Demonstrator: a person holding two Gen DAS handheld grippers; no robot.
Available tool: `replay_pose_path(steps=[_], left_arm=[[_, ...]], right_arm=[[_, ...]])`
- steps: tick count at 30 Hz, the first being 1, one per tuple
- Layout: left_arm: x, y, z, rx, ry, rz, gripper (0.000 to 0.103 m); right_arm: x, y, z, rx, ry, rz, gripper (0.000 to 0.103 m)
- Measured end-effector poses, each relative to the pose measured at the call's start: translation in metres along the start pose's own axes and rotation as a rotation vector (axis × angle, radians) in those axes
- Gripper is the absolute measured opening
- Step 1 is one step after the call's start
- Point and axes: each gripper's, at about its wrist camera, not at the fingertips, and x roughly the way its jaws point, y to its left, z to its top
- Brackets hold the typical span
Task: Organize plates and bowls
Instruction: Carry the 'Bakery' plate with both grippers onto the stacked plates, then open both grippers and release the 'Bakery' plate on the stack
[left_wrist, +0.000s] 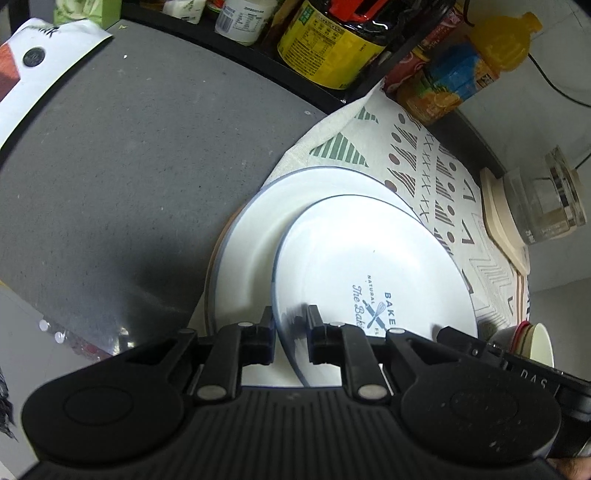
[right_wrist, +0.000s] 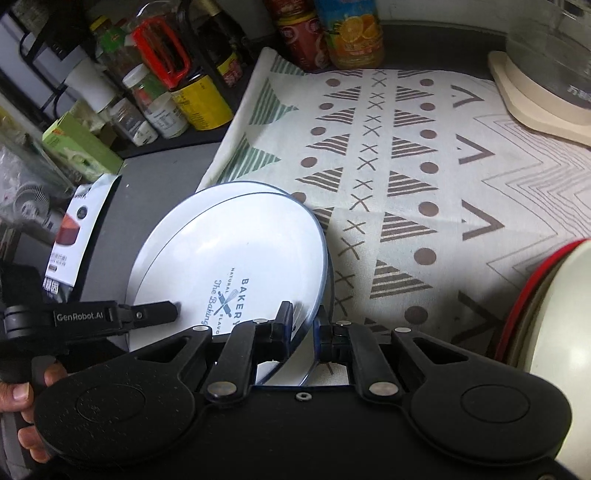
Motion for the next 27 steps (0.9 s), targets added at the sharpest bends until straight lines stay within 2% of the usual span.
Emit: replay_pose_path(steps=[3, 8, 17, 18, 22, 27], left_arm=[[-0.005, 0.001, 0.006, 0.042, -0.007, 0.025, 0.014], [-0.019, 0.008, 0.019, 0.091, -0.037, 0.019, 0.014], [-0.025, 0.014, 0.027, 0.169, -0.011, -0.035, 0.017], [-0.026, 0.014, 0.028, 0.166, -0.003, -0.042, 0.018], [-0.031, 0.005, 0.034, 0.216, -0.028, -0.04, 0.043], [-0.034, -0.012, 0.036, 0.242, -0.043, -0.043, 0.054]], right_arm=[[0.002, 0.002, -0.001, 0.028, -0.013, -0.027, 0.009], [0.005, 0.006, 0.0, 0.066, -0.024, -0.062, 0.009], [0.014, 0.014, -0.006, 0.157, -0.034, -0.102, 0.011], [0.015, 0.016, -0.007, 0.162, -0.035, -0.11, 0.011], [0.01, 0.02, -0.009, 0.184, -0.055, -0.133, 0.017], [-0.012, 0.022, -0.011, 0.191, -0.092, -0.126, 0.034]])
